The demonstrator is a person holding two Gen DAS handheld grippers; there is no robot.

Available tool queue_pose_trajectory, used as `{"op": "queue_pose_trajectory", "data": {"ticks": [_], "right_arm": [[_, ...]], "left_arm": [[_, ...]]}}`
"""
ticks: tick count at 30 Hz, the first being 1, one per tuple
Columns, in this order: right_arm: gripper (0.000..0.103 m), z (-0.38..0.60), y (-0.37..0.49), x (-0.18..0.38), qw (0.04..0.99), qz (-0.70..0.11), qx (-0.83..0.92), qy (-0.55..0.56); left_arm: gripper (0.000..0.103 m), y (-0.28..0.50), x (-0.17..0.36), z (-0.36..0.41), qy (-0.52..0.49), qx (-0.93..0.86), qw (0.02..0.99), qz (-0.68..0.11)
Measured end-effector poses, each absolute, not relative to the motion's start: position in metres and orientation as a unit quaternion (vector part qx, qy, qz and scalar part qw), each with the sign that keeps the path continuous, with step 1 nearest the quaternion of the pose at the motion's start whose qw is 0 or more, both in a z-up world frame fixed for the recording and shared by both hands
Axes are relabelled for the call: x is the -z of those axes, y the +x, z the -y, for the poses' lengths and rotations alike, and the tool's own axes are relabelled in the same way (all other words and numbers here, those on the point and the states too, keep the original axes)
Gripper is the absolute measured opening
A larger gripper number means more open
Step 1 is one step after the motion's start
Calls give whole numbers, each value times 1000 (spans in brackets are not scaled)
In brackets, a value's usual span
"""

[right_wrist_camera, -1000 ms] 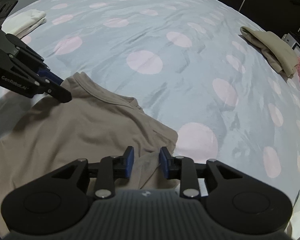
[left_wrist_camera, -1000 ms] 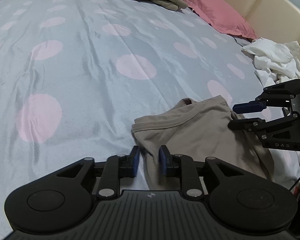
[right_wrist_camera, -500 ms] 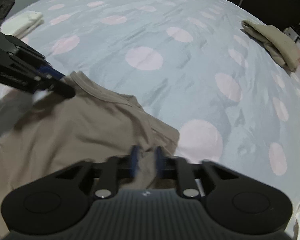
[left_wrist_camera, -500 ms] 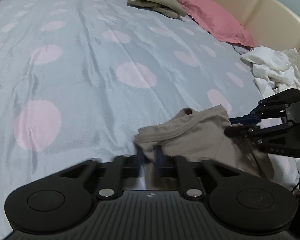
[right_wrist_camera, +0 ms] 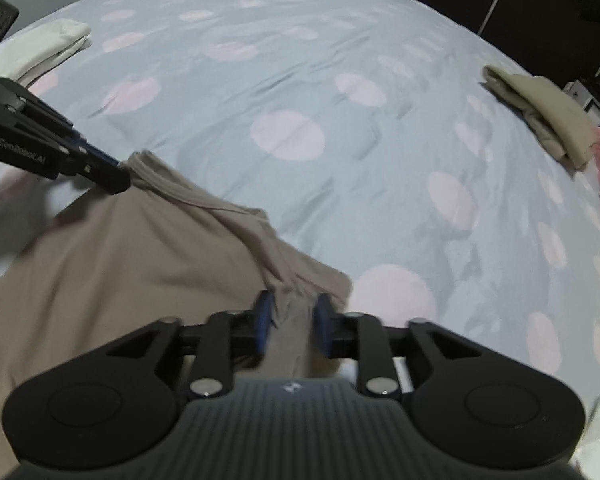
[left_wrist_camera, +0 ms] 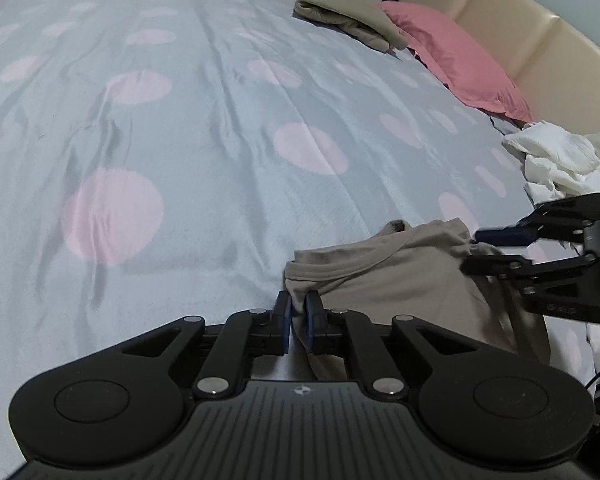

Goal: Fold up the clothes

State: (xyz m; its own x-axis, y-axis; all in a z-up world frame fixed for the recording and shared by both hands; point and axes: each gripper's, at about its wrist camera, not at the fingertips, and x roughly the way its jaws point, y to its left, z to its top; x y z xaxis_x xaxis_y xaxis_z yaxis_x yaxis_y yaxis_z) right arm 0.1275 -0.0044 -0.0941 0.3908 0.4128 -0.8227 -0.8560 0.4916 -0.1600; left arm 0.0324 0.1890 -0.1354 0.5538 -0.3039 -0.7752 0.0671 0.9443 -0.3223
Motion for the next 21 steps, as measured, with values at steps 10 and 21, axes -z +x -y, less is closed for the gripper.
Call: {"op": "queue_pose_trajectory", "data": {"ticks": [10, 21], "right_arm": [[33, 60, 65, 54, 775, -362, -442, -270], [16, 73, 53, 110, 759, -401, -417, -298]], "left_arm": [[22, 24, 86, -167, -66, 139, 907, -392], [30, 27, 93, -84, -21, 243, 872, -424]]}}
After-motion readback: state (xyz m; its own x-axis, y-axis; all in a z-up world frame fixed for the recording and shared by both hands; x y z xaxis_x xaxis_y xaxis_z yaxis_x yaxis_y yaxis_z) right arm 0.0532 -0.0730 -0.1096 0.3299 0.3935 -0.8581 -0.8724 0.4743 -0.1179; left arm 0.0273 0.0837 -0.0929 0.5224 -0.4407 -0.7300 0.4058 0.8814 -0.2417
